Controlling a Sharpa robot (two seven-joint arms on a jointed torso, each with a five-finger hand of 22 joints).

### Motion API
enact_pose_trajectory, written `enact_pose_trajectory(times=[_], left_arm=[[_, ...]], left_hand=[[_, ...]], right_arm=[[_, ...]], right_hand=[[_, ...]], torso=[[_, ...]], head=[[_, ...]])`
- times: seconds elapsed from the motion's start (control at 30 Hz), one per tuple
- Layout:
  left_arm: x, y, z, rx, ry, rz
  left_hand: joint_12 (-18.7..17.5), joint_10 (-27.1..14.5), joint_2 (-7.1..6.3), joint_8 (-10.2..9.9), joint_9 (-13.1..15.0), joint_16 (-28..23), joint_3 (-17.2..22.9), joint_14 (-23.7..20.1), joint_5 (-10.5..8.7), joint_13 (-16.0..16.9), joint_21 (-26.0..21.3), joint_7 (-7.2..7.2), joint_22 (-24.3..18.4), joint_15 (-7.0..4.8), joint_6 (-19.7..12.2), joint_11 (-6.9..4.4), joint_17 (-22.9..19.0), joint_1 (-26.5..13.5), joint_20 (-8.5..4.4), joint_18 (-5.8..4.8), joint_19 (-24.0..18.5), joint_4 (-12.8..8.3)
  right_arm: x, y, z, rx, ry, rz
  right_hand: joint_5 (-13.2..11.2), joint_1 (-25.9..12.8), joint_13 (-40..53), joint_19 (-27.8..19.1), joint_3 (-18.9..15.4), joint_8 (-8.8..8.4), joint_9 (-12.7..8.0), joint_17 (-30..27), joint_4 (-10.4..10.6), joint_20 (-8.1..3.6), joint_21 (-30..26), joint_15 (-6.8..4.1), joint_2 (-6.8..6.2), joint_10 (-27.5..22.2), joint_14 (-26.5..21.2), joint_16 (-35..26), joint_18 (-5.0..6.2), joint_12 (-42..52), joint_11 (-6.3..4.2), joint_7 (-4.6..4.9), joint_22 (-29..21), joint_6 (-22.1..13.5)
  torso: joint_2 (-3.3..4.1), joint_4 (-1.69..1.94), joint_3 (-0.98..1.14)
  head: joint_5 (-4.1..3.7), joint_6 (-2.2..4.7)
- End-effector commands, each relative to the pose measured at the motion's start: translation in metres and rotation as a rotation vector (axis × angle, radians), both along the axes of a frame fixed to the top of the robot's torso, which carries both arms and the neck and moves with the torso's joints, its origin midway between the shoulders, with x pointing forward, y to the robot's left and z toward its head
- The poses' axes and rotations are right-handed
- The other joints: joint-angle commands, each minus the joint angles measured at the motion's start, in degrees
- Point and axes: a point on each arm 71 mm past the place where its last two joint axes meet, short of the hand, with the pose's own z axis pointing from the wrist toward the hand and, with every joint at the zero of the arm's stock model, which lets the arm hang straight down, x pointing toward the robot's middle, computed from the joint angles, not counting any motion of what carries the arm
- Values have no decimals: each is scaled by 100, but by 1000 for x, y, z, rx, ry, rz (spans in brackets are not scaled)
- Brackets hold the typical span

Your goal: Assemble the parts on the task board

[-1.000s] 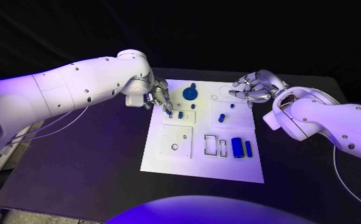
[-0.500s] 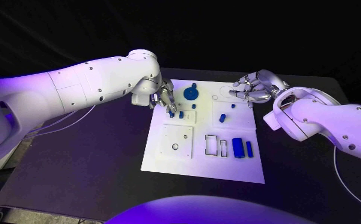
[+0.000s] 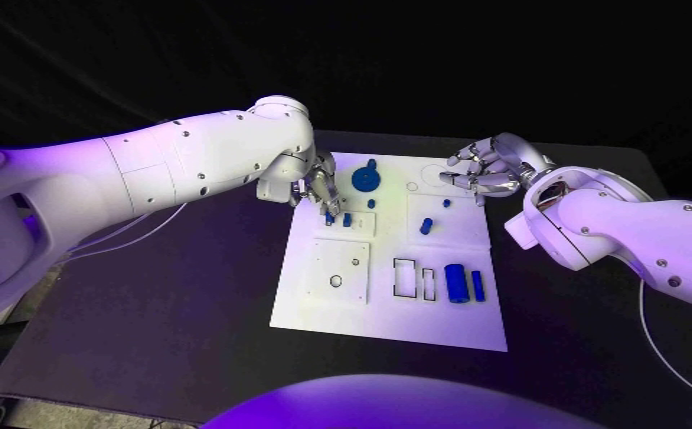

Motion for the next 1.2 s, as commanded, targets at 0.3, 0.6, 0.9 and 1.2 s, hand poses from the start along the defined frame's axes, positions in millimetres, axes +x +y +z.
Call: enact_pose_trajectory(times=[0.3,0.6,0.9,1.2], left_arm=[[4,-1,0,48,-33,-47],[4,-2,-1,53,-27,-57],[4,-2,-2,53,-23,-63],[1,-4,-4,52,-17,-73]], left_hand=[[13,27,89,-29,14,21,1094,595,18,-1,5,-150,575,-26,185,9,1510,21,-10,-104,6,-1142],[14,27,91,-30,16,21,1092,595,17,0,1,-150,575,-26,184,9,1510,22,-10,-103,5,-1144],[11,25,96,-34,21,21,1087,595,14,-3,1,-150,576,-24,183,9,1510,24,-9,-103,3,-1147],[11,25,96,-34,21,21,1087,595,14,-3,1,-150,576,-24,183,9,1510,24,-9,-103,3,-1147]], right_arm=[[0,2,1,-2,-13,9],[0,2,1,-1,-15,10],[0,3,1,0,-16,11],[0,3,1,0,-16,11]], right_hand=[[48,-29,-9,-36,42,39,-6,-13,-5,-5,-22,-9,-4,-48,-35,-42,74,4,16,-5,-4,-40],[53,-29,-21,-36,43,40,-6,-20,-5,-5,-23,-9,-5,-56,-37,-46,74,-4,16,-5,-4,-41],[53,-29,-21,-36,43,40,-6,-20,-5,-5,-23,-9,-5,-56,-37,-46,74,-4,16,-5,-4,-41],[53,-29,-21,-36,43,40,-6,-20,-5,-5,-23,-9,-5,-56,-37,-46,74,-4,16,-5,-4,-41]], torso=[[5,1,-2],[0,4,0],[0,5,2],[-1,5,1]], head=[[3,-17],[0,-40],[-1,-50],[-2,-72]])
